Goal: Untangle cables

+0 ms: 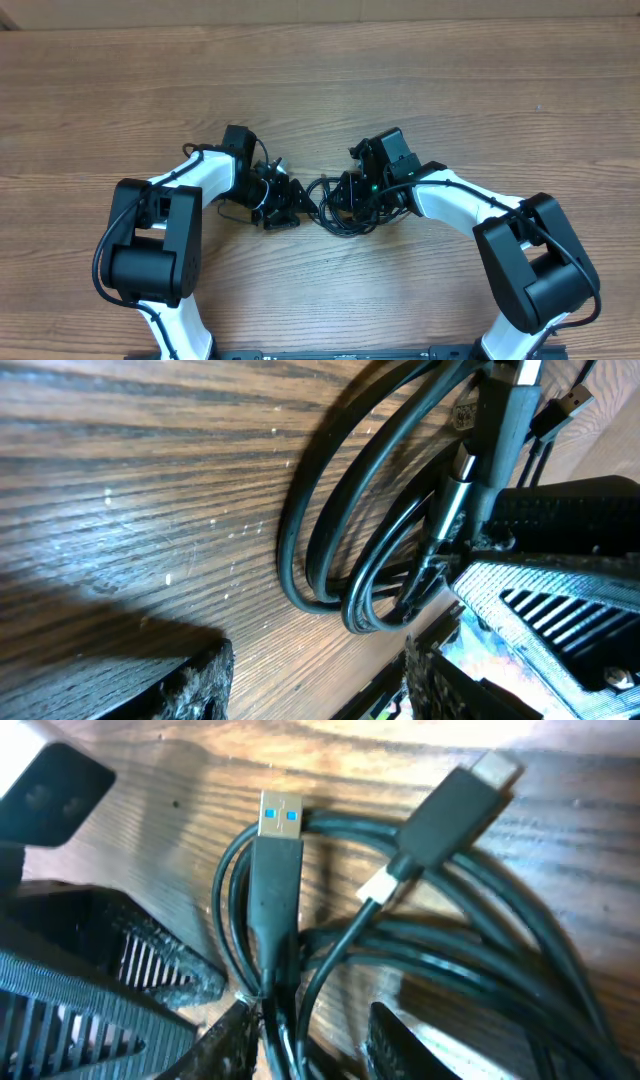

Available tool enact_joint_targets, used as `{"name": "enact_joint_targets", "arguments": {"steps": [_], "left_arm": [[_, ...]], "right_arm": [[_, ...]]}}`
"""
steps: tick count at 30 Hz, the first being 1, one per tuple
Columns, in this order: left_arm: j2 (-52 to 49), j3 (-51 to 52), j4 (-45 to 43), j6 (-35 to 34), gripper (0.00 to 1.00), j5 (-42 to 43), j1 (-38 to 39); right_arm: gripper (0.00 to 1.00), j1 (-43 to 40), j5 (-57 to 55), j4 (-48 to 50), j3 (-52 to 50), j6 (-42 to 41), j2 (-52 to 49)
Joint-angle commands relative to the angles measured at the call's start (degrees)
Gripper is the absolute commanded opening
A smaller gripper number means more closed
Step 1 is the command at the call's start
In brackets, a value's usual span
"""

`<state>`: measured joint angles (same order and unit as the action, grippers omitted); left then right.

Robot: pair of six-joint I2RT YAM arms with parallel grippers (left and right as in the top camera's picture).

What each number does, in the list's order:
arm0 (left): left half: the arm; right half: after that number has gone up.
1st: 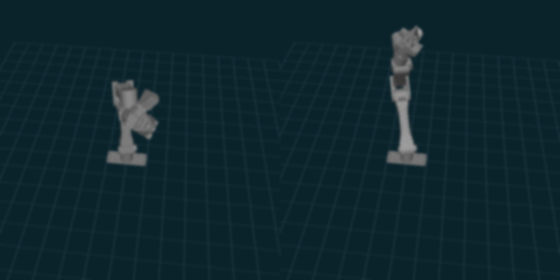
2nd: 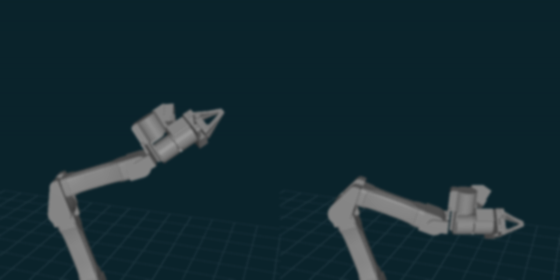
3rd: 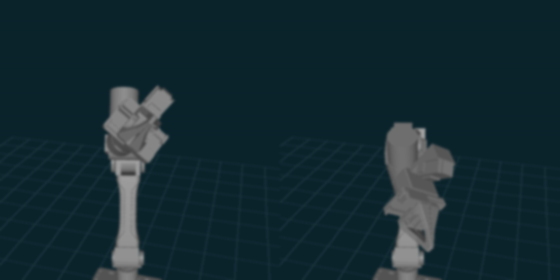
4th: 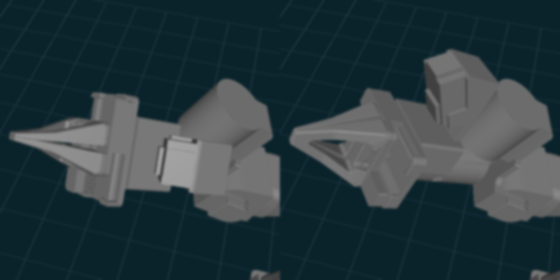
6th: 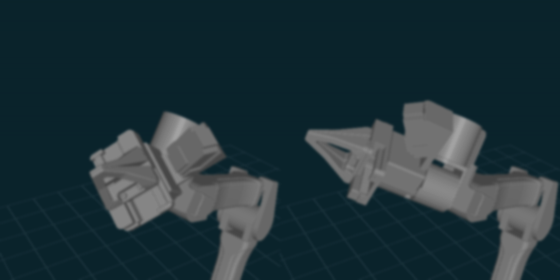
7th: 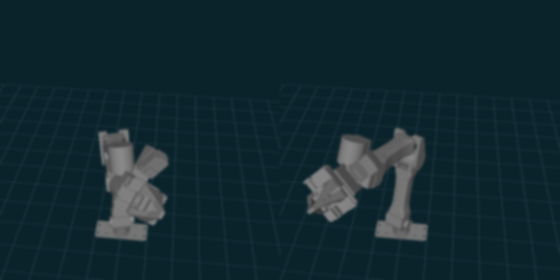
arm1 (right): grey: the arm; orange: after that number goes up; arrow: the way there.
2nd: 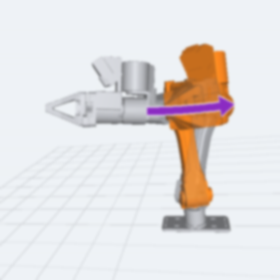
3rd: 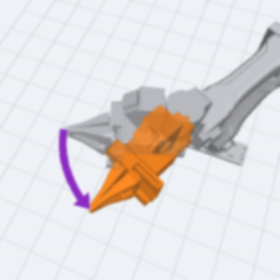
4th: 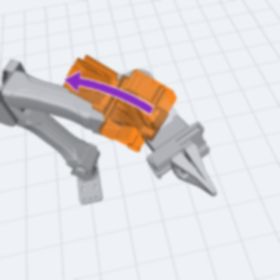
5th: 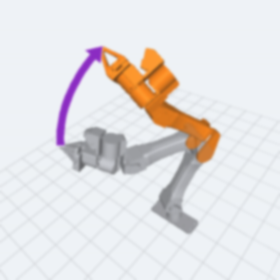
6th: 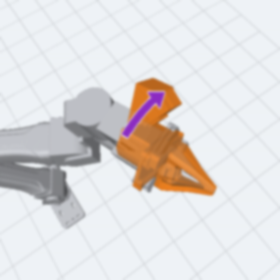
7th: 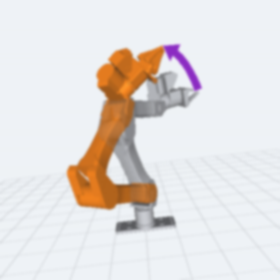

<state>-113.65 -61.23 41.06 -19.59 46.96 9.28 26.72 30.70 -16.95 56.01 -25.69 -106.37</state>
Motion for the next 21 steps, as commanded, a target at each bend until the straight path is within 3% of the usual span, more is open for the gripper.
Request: {"name": "enact_joint_targets", "arguments": {"steps": [1,8,12,21], "left_arm": [[-5.5,3.8,0.0,0.1,0.59,-23.8,-1.0],[-5.5,3.8,0.0,0.1,0.58,-24.0,-1.0],[-5.5,3.8,0.0,0.1,0.52,-24.0,-1.0],[-5.5,3.2,-0.4,0.0,0.52,-24.1,-1.0]], "right_arm": [[0.35,0.2,3.1,-1.0,1.4,0.6,5.6],[0.37,0.2,2.4,-8.7,1.4,0.4,10.2],[0.43,0.3,2.4,-16.1,1.3,0.4,10.1],[0.45,0.3,-7.2,-16.5,0.2,-0.1,10.1]]}}
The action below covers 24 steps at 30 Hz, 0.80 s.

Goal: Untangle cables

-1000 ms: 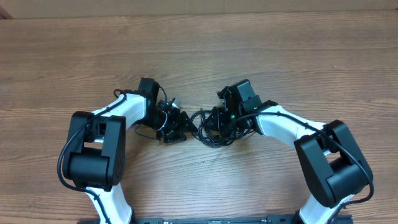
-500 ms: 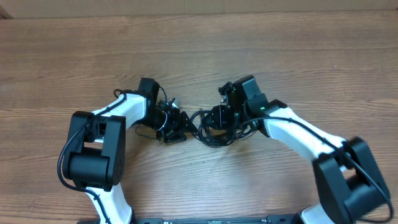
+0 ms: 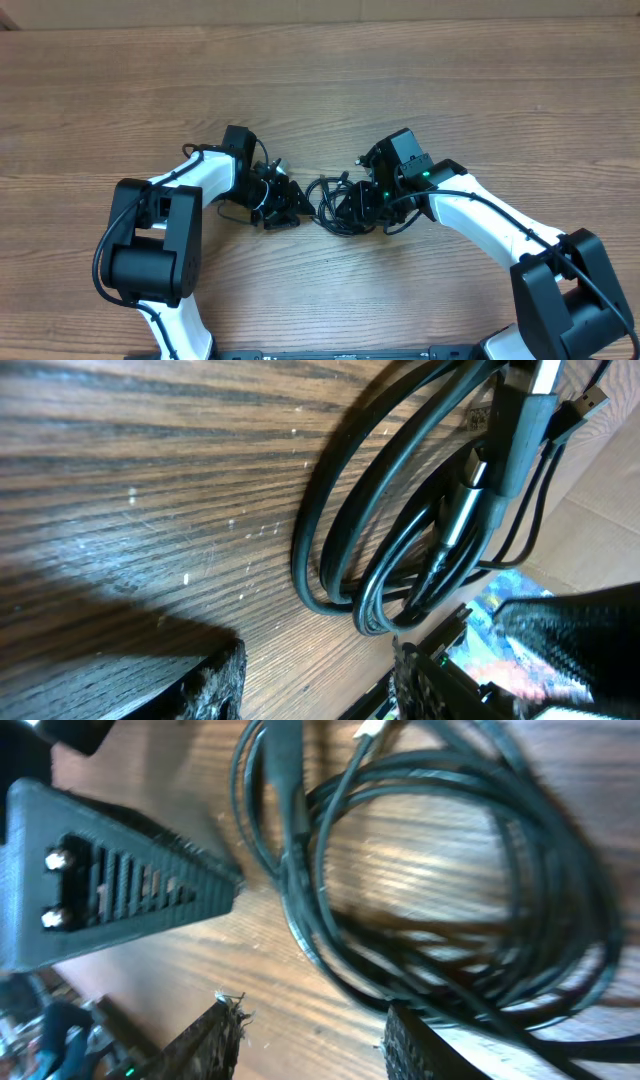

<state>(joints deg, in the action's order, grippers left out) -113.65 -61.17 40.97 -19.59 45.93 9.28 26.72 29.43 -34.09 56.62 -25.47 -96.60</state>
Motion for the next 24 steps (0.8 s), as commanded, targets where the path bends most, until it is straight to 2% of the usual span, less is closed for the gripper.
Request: {"name": "enact_joint_targets", "arguments": {"steps": [1,2,3,6,9,10,11,12,21,24], "left_arm": [[-5.5,3.0,-0.3,0.0,0.52,-23.1,-1.0],[-5.5,2.8,-0.3,-0.2,0.53,-23.6,-1.0],[-5.5,2.3,-0.4,-0.5,0.56,-24.0,-1.0],[-5.5,1.0,-0.3,-1.7,0.57,-26.1,-1.0],[-5.5,-0.5,0.4,-1.8,0.51,-28.2,-0.9],[-5.5,-0.8,0.6,-1.9,0.5,-29.0,-0.7],[-5.5,-0.9,0.8,-2.0,0.5,-30.0,-0.5],[-5.5,-1.3,1.3,-2.6,0.55,-31.5,0.0],[-5.5,-3.2,3.1,-3.8,0.58,-38.3,4.3],[-5.5,-3.6,4.2,-5.4,0.62,-43.3,5.5]], "right_arm": [[0.45,0.3,-7.0,1.0,-0.4,-0.8,0.4],[0.51,0.3,-9.0,1.9,-0.4,-2.7,0.4],[0.52,0.3,-9.9,3.0,-0.4,-3.8,0.4],[0.57,0.3,-10.2,5.6,-0.4,-4.8,0.4],[0.79,0.3,-12.0,6.8,-0.4,-4.8,0.3],[0.9,0.3,-13.0,6.8,-0.4,-4.9,0.0],[0.96,0.3,-13.6,6.8,-0.4,-5.0,-0.4],[1.0,0.3,-14.4,6.8,-0.4,-5.0,-1.4],[1.0,0.3,-14.4,7.1,-0.4,-5.0,-2.8],[1.0,0.3,-14.4,7.0,-0.4,-5.0,-2.8]]}}
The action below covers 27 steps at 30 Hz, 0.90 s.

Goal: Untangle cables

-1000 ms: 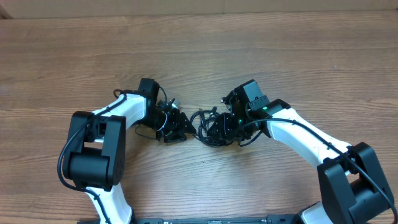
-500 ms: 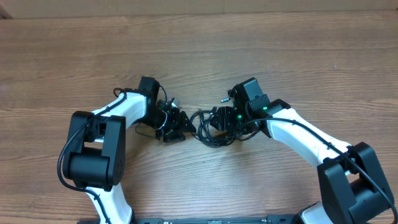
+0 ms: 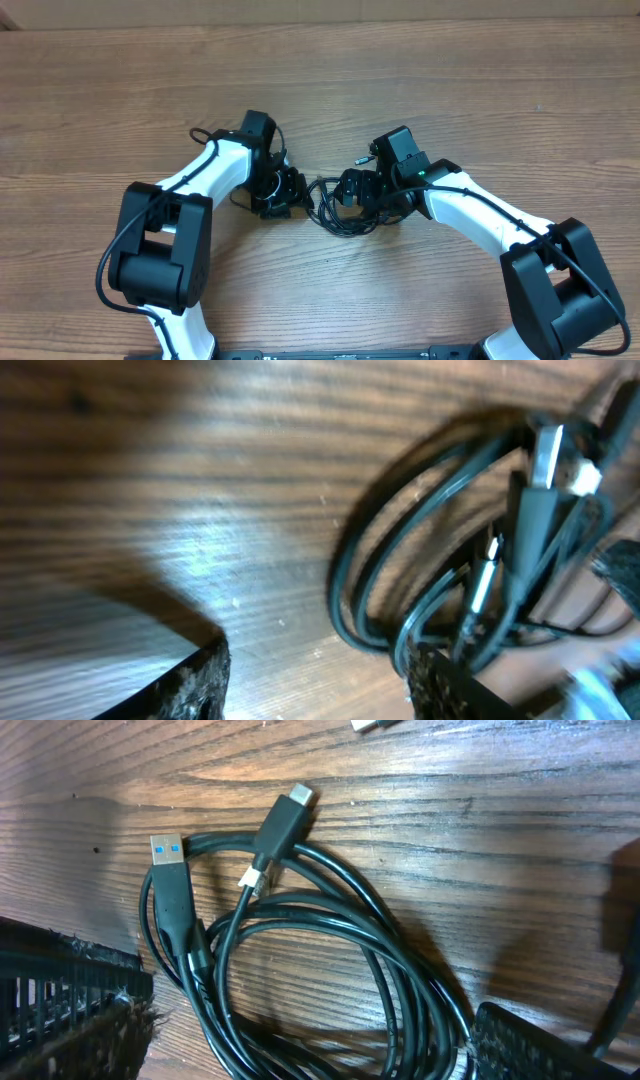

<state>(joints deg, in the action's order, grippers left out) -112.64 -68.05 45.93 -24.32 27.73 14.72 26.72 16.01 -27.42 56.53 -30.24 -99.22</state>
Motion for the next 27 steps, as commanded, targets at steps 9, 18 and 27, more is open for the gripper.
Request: {"name": "enact_joint_targets", "arguments": {"steps": [9,18,27], "left_arm": [[-6.5,2.5,-0.7,-1.4,0.75,-30.3,3.6],[-6.5,2.5,-4.0,8.9,0.8,-26.2,4.3],[-6.5,1.9,-4.2,18.0,0.84,-13.3,2.2]], "right_arm": [[1.0,0.3,-1.0,0.4,-0.3,-0.2,-0.2],[1.0,0.3,-1.0,0.4,-0.3,-0.2,-0.2],[1.0,0.3,-1.0,0.3,-0.3,0.0,-0.2]]}}
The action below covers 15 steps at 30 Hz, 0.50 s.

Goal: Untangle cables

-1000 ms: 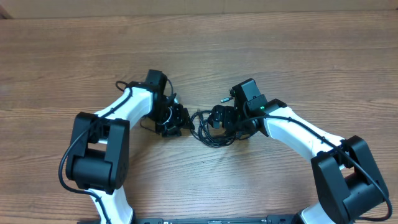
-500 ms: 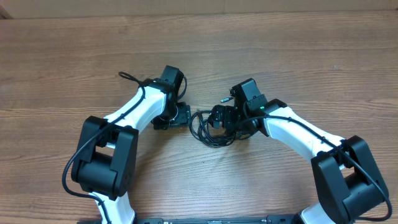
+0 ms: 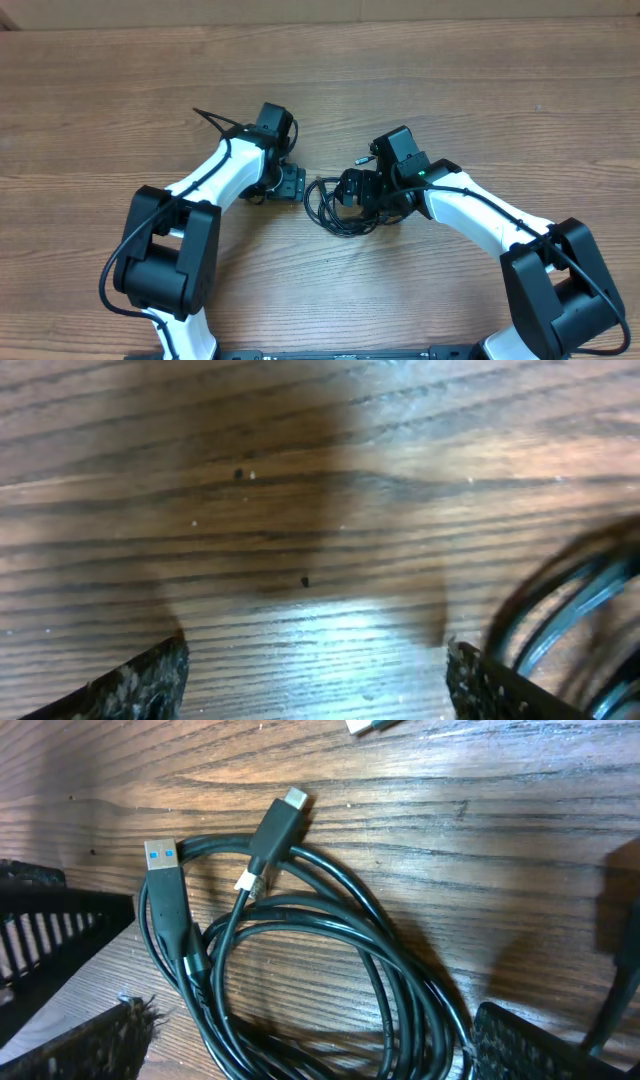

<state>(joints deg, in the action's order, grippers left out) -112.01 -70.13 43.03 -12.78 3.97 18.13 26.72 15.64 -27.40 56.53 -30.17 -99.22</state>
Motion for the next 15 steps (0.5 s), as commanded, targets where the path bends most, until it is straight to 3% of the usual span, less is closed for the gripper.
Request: {"name": "enact_joint_targets", "arguments": {"steps": [1,15], "left_arm": [[-7.1,4.0,-1.3,7.0,0.84,11.2,-1.4],[-7.1,4.2,-0.2,7.8,0.86,13.0,0.0]], "right_arm": [[1.0,0.3,-0.6,0.3,-0.3,0.0,-0.2],[1.0,0.3,-0.6,0.9,-0.3,0.0,-0.2]]}}
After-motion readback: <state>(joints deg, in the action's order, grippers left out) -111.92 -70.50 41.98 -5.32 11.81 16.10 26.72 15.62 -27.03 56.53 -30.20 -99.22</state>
